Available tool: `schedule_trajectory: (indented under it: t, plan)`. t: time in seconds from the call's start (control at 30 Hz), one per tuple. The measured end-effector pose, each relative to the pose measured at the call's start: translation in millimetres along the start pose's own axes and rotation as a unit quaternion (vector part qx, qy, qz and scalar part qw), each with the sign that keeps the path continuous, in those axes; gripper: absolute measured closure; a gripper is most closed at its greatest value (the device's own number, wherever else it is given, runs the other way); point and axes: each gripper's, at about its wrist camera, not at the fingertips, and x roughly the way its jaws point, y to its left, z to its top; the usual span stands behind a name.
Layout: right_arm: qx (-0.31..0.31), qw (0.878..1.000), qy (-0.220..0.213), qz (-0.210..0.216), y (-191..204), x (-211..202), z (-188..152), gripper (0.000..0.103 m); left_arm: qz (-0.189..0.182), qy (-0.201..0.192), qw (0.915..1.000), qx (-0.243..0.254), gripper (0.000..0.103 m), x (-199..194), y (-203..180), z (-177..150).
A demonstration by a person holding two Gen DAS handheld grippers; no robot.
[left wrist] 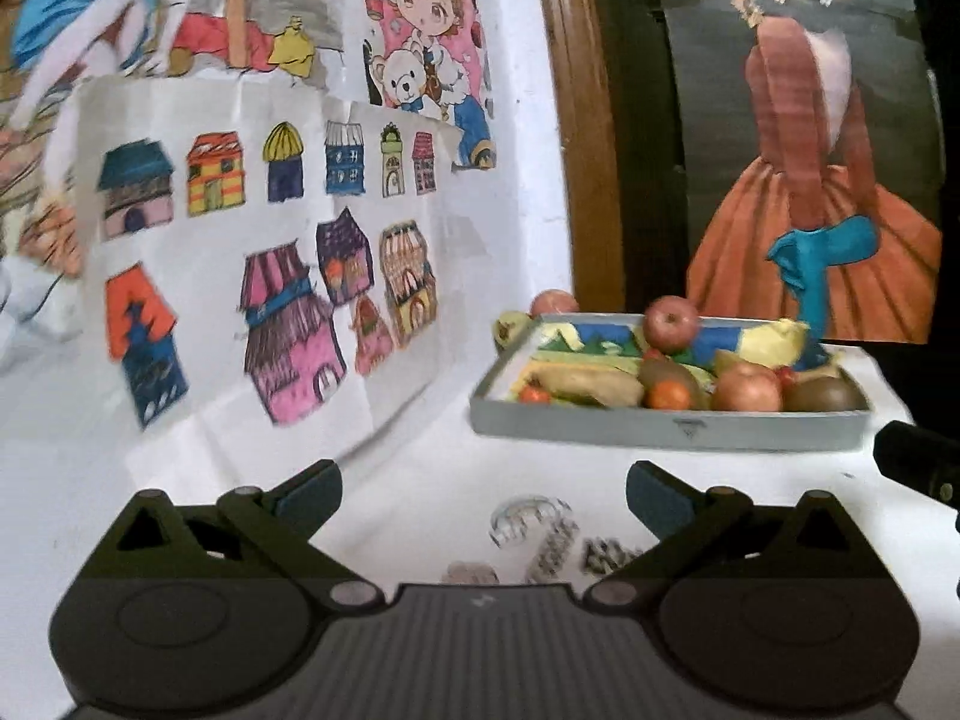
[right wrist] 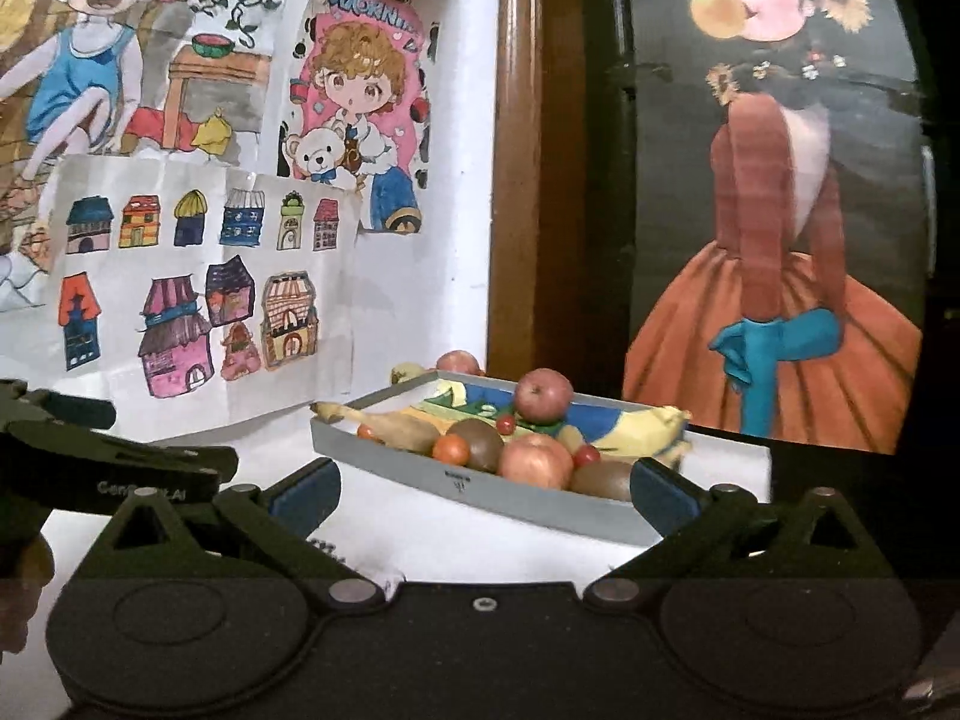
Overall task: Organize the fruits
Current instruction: 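Open both tools and withdraw them up and back from the tray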
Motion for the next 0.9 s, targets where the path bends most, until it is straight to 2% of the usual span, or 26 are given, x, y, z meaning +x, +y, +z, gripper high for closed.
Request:
schedule_trajectory:
  t: [0.2,0.4,0.9]
  plan:
    - [0.011,1.0,-0.002,-0.008,6.0,-36.4,-7.1,0.001,-0.015,0.005,0.9997,-0.019,0.0,-34.5,2.8,-15.2]
    - [0.011,1.0,-0.007,-0.012,10.9,-49.6,-7.3,0.001,-0.032,0.007,0.999,-0.032,0.0,-48.2,5.1,-21.0]
    - [0.04,0.999,0.008,-0.015,-5.3,-11.4,-11.2,0.001,-0.05,0.036,0.9961,-0.063,0.0,-23.4,7.4,-29.1]
